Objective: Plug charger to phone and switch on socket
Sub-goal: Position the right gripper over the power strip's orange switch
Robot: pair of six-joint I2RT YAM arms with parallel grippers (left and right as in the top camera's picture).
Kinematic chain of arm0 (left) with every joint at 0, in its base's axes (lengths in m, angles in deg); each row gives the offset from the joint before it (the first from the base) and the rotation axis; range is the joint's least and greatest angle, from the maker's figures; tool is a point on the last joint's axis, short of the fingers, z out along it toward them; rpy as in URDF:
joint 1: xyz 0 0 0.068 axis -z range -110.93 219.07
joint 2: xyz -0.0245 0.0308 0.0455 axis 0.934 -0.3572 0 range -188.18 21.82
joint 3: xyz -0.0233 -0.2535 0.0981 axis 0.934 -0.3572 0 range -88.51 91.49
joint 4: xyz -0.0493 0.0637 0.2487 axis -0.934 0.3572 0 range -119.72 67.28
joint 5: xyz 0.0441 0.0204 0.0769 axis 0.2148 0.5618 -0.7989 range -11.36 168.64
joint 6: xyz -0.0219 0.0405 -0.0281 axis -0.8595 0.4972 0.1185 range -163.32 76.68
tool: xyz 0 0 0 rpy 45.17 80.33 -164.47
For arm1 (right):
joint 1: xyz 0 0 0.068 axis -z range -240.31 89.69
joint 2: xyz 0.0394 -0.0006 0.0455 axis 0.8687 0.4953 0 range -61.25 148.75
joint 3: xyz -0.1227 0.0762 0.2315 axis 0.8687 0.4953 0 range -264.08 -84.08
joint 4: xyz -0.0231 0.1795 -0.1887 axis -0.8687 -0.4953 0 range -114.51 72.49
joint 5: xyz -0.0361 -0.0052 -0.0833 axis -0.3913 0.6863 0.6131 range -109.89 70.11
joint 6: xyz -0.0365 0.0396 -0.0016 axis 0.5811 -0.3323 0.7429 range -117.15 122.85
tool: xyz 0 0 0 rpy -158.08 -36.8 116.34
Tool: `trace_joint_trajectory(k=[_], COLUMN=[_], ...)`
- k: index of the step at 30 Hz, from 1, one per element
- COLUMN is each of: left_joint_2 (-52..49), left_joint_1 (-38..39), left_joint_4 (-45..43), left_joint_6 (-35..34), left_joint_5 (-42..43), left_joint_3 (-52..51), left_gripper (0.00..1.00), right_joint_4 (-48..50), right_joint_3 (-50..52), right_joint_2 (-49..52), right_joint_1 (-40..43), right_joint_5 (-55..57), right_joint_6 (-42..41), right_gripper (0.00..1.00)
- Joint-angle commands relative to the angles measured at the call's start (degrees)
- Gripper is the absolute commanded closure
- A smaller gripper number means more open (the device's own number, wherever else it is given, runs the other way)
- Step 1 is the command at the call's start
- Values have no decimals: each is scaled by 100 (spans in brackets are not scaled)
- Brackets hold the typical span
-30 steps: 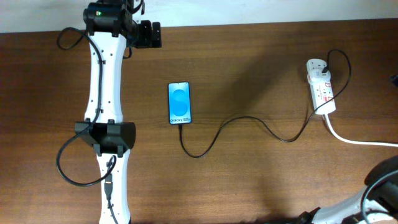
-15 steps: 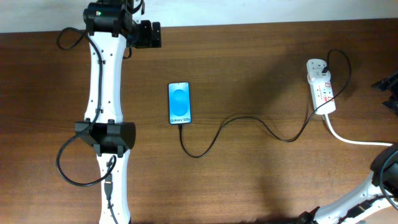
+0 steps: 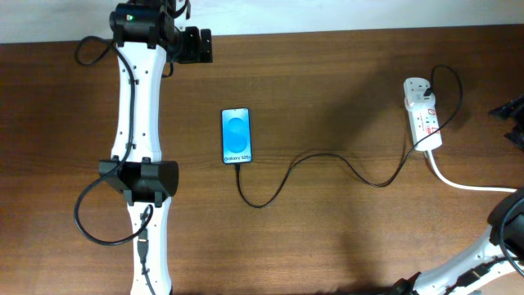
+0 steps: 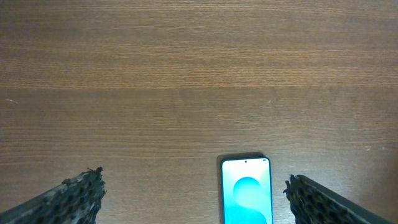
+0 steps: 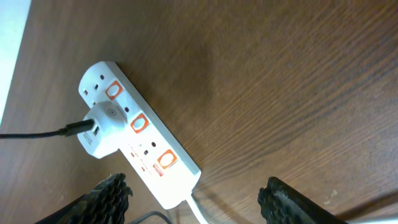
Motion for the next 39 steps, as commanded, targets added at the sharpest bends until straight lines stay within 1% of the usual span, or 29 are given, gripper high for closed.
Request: trace_joint_trajectory(k=[1, 9, 12, 16, 26, 36, 39], left_joint_2=[33, 33, 33, 33, 33, 33, 33], left_joint_1=[-17, -17, -17, -17, -15, -17, -17], left_joint_4=[4, 4, 4, 4, 4, 4, 4], left_joint_6=[-11, -11, -11, -11, -11, -11, -11], left_joint_5=[-81, -79, -81, -81, -81, -81, -81], left_joint_3=[85, 85, 85, 85, 85, 85, 85], left_gripper=[1, 1, 1, 1, 1, 1, 1], right_joint_4=[131, 409, 448, 450, 621, 885, 1113], right_joint_3=[-31, 7, 7, 11, 11, 39, 44], right_joint_2=[-15, 28, 142, 332, 391, 710, 824], right_joint_1=[-170, -321, -328, -417, -577, -584, -656], right_joint_5=[-72, -28, -33, -31, 81, 70, 55], right_joint_6=[28, 28, 28, 28, 28, 28, 28], right_gripper=[28, 27, 24, 24, 24, 24, 24])
